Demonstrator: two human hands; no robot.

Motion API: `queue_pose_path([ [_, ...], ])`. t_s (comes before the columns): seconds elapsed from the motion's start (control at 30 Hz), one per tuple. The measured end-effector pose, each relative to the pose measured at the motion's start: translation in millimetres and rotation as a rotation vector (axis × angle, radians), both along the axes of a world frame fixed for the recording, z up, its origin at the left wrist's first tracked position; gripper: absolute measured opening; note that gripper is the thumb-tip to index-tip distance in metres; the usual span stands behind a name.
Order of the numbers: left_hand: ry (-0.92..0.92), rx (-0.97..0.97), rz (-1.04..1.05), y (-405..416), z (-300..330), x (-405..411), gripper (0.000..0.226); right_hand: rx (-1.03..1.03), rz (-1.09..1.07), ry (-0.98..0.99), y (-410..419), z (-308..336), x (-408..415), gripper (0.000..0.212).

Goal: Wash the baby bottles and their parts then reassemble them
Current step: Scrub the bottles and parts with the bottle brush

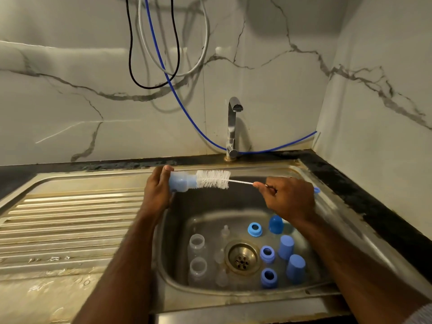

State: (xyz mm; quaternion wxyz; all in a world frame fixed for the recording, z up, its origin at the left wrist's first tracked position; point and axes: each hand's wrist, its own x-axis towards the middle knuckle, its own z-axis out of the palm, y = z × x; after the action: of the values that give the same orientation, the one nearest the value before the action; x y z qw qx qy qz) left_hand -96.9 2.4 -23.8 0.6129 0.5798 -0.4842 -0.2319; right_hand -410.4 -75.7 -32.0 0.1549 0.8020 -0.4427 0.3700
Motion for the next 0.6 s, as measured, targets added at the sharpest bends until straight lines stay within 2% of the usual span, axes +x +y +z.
queue_pose_path([
  [0.07, -0.022, 0.018, -0.044, 4.6, 1.2, 7.1, 0.039, 0.064, 0.080, 0.035, -3.6, 6.1, -8.9, 0.059],
  [0.1, -0.023, 0.050, -0.066, 6.4, 1.3, 8.9, 0.041, 0.157, 0.123, 0.026, -6.6, 7.4, -12.7, 0.060],
  [0.23, 0.063, 0.191, -0.088, 6.9, 4.3, 10.5, 0.044, 0.773, 0.387, -0.269, -14.5, 3.7, -22.4, 0.057],
  [0.3, 0.198, 0.167, -0.114, 7.1, 6.2, 8.2, 0.045, 0.916, 0.431, -0.364, -11.9, 4.5, -20.2, 0.054],
  [0.47, 0.648, -0.089, -0.264, 2.4, 10.0, -4.0, 0.035, 1.035, 0.427, -0.556, -8.6, 4.7, -4.9, 0.054],
  [0.53, 0.694, -0.183, -0.246, -1.4, 12.9, -11.7, 0.028, 1.016, 0.372, -0.557, -9.5, 2.9, -0.2, 0.055],
  [0.6, 0.649, -0.196, -0.200, -3.1, 13.5, -20.5, 0.026, 0.885, 0.275, -0.529, -11.8, -0.9, 3.6, 0.056],
])
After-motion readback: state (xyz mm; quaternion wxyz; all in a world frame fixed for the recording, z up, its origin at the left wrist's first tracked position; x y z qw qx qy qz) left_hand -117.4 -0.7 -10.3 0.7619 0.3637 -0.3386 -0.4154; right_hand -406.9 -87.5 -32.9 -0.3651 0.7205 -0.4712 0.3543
